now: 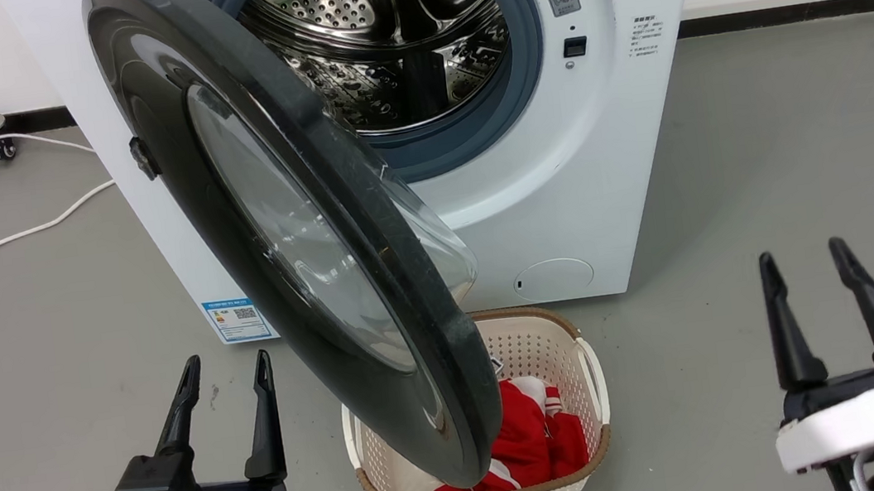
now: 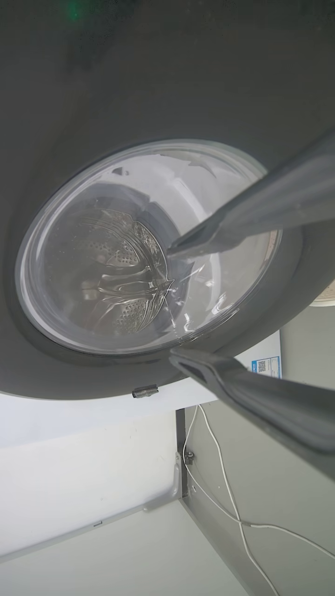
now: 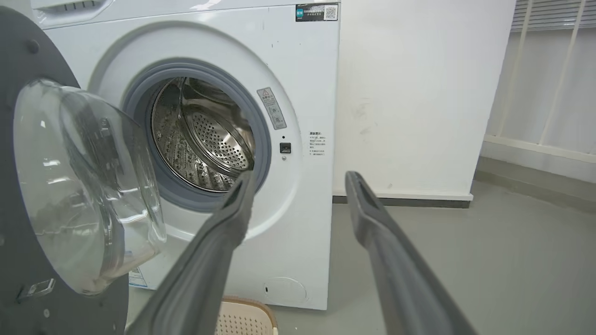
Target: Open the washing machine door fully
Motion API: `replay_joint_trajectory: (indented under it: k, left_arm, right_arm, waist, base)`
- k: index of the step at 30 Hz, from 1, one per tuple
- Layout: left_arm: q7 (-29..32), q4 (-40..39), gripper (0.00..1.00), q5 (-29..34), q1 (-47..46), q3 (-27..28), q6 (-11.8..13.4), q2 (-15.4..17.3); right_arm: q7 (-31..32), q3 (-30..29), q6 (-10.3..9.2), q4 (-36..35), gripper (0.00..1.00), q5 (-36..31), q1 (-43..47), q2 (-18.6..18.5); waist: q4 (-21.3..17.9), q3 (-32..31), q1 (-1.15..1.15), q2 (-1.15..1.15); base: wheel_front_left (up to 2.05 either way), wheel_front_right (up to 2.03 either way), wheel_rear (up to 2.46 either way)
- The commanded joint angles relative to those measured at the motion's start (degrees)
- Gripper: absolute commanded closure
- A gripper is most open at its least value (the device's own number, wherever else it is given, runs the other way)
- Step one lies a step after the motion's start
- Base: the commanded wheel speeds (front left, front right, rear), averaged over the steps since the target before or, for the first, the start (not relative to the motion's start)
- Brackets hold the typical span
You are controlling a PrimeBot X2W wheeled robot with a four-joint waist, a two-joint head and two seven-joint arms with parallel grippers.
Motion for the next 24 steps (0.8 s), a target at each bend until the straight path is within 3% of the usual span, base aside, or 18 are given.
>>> replay_joint_trajectory:
  k: [1, 5, 24]
  left_arm:
    - [-0.15, -0.14, 0.0, 0.4, -0.08, 0.01, 0.01, -0.03]
    - [-0.15, -0.23, 0.0, 0.47, -0.26, -0.08, 0.01, -0.05]
    - [-0.15, -0.04, 0.0, 0.6, -0.93, -0.48, 0.01, 0.35]
  right_arm:
    - [0.5, 0.38, -0.04, -1.25, 0.0, -2.66, 1.76, 0.38]
    - [1.03, 0.7, -0.04, -1.81, 0.0, -5.27, 3.49, 0.71]
    - [0.39, 0.46, -0.04, 1.3, 0.0, -1.35, 3.12, 0.79]
  waist:
    - [-0.01, 0.08, 0.0, 0.0]
    - [-0.08, 0.22, 0.0, 0.0]
    - [-0.55, 0.84, 0.0, 0.0]
  base:
    - [0.0, 0.0, 0.0]
    - [0.0, 0.0, 0.0]
    - [0.0, 0.0, 0.0]
